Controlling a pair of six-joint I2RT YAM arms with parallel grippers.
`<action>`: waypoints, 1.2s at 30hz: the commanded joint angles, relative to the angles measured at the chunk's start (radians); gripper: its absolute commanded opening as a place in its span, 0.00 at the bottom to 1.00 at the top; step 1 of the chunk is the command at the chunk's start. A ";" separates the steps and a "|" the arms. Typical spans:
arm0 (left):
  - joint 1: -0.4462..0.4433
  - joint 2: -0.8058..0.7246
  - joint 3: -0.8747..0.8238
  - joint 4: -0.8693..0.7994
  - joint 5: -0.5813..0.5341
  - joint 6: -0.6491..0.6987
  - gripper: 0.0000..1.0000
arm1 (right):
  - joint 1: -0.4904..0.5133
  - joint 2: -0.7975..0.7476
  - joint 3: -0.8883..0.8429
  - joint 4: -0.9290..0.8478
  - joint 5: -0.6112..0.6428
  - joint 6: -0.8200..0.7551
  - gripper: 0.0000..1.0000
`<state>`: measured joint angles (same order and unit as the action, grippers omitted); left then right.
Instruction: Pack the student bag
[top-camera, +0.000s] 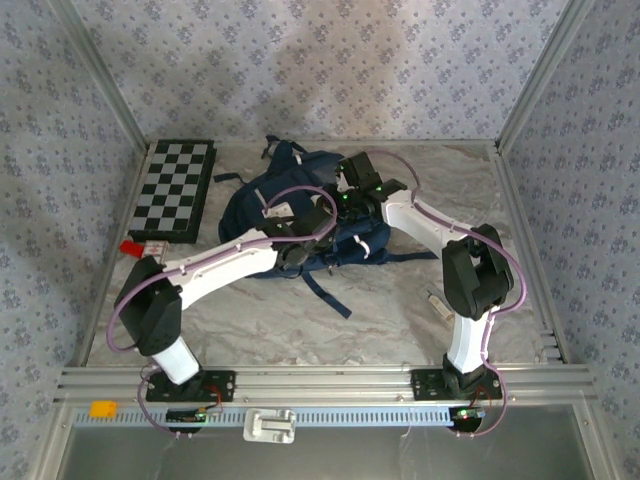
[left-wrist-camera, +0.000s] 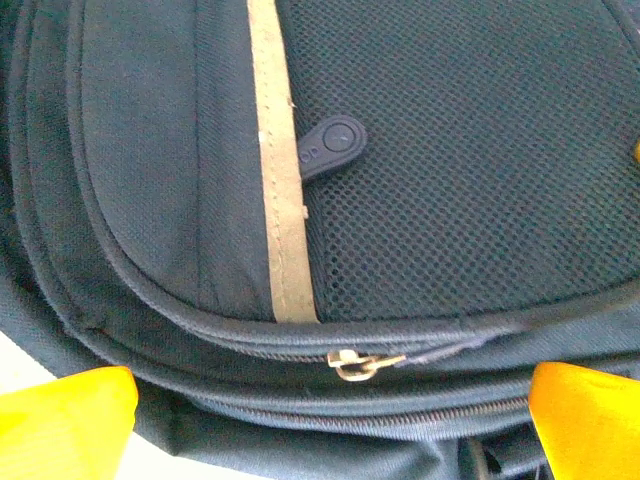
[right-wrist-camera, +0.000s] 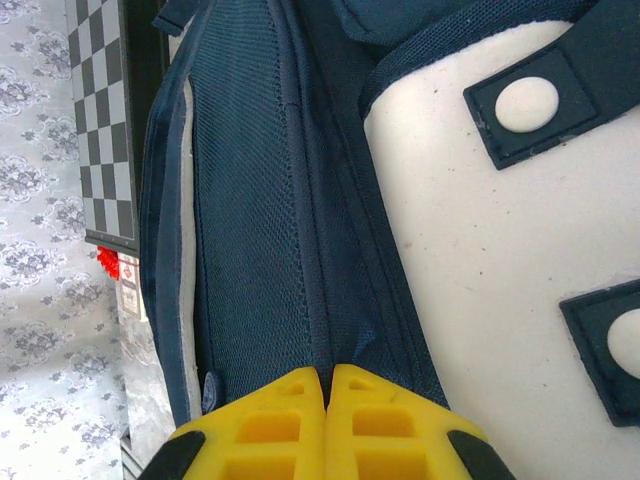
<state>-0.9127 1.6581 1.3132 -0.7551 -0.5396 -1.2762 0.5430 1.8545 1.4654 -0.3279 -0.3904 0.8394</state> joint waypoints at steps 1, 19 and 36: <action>-0.004 0.031 0.046 -0.046 -0.100 -0.084 1.00 | -0.008 -0.072 -0.004 0.092 -0.043 0.044 0.00; 0.055 -0.103 -0.123 -0.054 -0.003 -0.051 0.75 | -0.003 -0.058 0.011 0.109 -0.045 0.042 0.00; 0.114 -0.023 -0.026 0.059 0.120 0.217 0.44 | -0.008 -0.039 0.016 0.116 -0.050 0.045 0.00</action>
<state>-0.8146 1.6161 1.2526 -0.7185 -0.4366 -1.1168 0.5407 1.8496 1.4490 -0.2779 -0.4156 0.8757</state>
